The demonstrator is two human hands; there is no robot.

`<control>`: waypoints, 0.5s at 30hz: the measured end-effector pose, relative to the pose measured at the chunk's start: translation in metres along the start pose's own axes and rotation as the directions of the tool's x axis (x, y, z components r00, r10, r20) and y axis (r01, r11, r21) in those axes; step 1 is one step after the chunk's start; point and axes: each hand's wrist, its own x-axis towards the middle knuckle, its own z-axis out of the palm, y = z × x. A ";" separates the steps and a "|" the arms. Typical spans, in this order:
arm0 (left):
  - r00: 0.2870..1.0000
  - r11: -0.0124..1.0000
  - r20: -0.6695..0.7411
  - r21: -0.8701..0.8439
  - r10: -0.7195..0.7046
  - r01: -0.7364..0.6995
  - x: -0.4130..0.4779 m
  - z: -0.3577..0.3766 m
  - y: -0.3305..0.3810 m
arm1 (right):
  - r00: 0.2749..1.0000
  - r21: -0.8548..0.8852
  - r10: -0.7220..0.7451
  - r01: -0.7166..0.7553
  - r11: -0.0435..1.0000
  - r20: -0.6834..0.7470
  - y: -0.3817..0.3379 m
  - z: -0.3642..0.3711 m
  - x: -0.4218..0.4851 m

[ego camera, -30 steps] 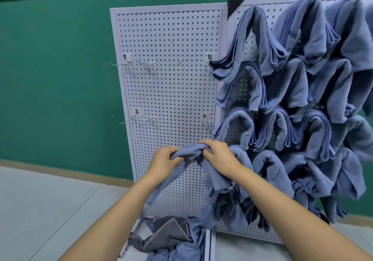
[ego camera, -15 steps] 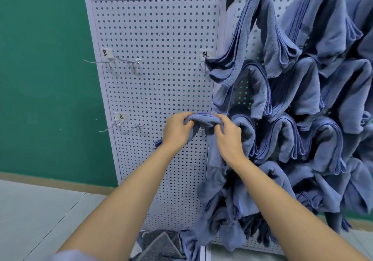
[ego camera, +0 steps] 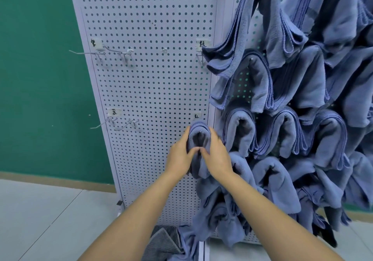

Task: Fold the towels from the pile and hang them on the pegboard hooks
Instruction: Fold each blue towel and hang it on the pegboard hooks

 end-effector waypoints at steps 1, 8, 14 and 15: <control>1.000 1.000 -0.003 -0.013 0.002 -0.003 -0.002 -0.003 0.000 | 1.000 0.012 0.003 -0.002 1.000 -0.010 0.000 -0.004 -0.002; 0.988 0.984 -0.036 0.086 -0.150 0.153 -0.040 -0.041 -0.001 | 0.983 0.048 -0.165 0.169 0.984 -0.076 -0.008 -0.024 -0.055; 0.955 0.939 0.077 0.223 -0.286 0.263 -0.101 -0.069 -0.039 | 0.973 0.019 -0.119 0.118 0.993 0.198 0.001 0.011 -0.117; 0.943 0.926 0.091 0.240 -0.319 0.291 -0.112 -0.072 -0.051 | 0.966 0.030 -0.099 0.094 0.995 0.238 0.004 0.021 -0.126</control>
